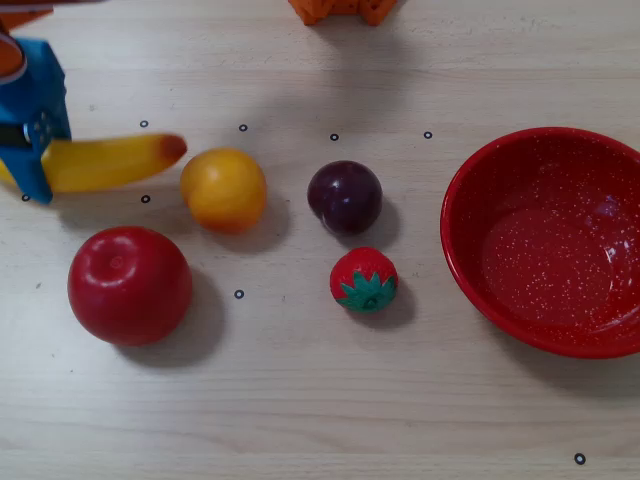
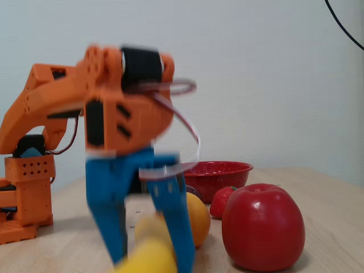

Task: Put the banana in the red bowl.

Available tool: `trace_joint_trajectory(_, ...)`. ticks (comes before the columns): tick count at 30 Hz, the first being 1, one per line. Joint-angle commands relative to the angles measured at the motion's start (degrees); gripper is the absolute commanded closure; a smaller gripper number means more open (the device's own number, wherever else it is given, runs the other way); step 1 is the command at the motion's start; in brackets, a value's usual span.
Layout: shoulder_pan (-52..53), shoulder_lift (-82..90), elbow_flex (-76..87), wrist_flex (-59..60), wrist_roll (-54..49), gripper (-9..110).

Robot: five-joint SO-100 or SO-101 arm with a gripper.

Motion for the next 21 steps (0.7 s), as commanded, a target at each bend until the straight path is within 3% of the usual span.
trace_joint_trajectory(1,2.7,16.3,-6.9,2.5,-2.5,101)
trace_joint_trajectory(12,10.1,39.2,3.3,8.3,-10.3,101)
trace_joint_trajectory(21,24.3,58.4,18.6,8.3,-20.7,101)
